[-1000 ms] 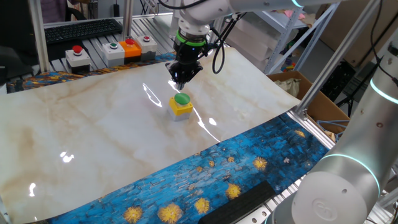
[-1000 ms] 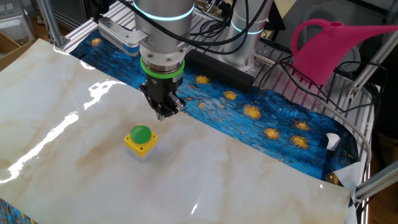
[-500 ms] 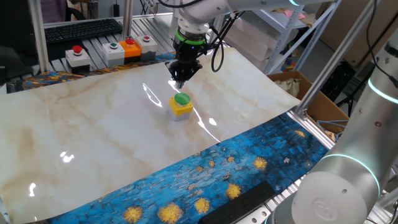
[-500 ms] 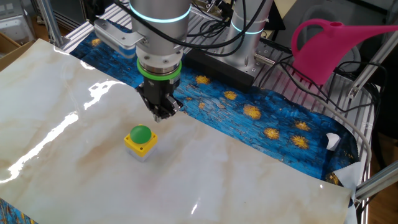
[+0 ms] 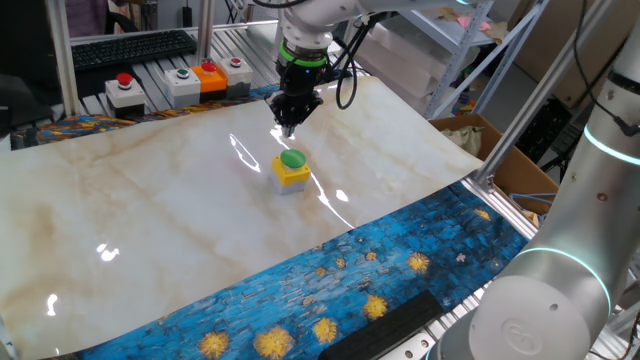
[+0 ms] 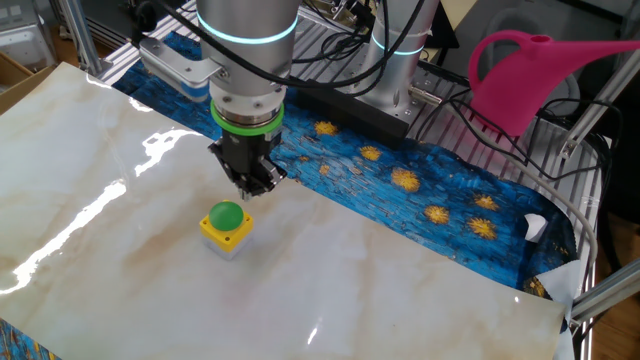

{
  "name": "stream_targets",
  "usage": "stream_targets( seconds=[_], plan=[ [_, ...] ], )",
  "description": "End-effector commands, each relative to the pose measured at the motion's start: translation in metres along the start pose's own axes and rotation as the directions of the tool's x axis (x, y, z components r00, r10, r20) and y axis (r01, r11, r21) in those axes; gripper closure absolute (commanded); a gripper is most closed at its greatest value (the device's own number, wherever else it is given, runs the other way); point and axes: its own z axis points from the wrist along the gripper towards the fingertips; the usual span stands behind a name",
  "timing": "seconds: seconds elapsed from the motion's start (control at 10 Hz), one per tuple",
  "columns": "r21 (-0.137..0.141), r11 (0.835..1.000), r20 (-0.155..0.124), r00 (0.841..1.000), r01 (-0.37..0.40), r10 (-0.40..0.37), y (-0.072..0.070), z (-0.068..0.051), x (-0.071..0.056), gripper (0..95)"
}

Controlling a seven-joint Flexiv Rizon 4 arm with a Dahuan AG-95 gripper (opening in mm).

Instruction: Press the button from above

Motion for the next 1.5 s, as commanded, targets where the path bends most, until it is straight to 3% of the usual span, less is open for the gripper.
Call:
stream_targets(
  seconds=[0.1, 0.5, 0.7, 1.1, 1.5],
  plan=[
    [0.0, 1.0, 0.002, 1.0, 0.001, -0.001, -0.004, 0.002, -0.003, 95.0],
    [-0.001, 1.0, 0.006, 1.0, 0.013, -0.013, -0.011, 0.005, -0.007, 95.0],
    [-0.007, 0.999, 0.006, 0.999, 0.045, -0.045, -0.023, 0.012, -0.012, 95.0],
    [-0.016, 0.999, 0.011, 0.999, 0.052, -0.052, -0.027, 0.02, -0.014, 95.0],
    [-0.023, 0.998, 0.036, 0.998, 0.055, -0.054, -0.031, 0.04, -0.019, 95.0]
  ],
)
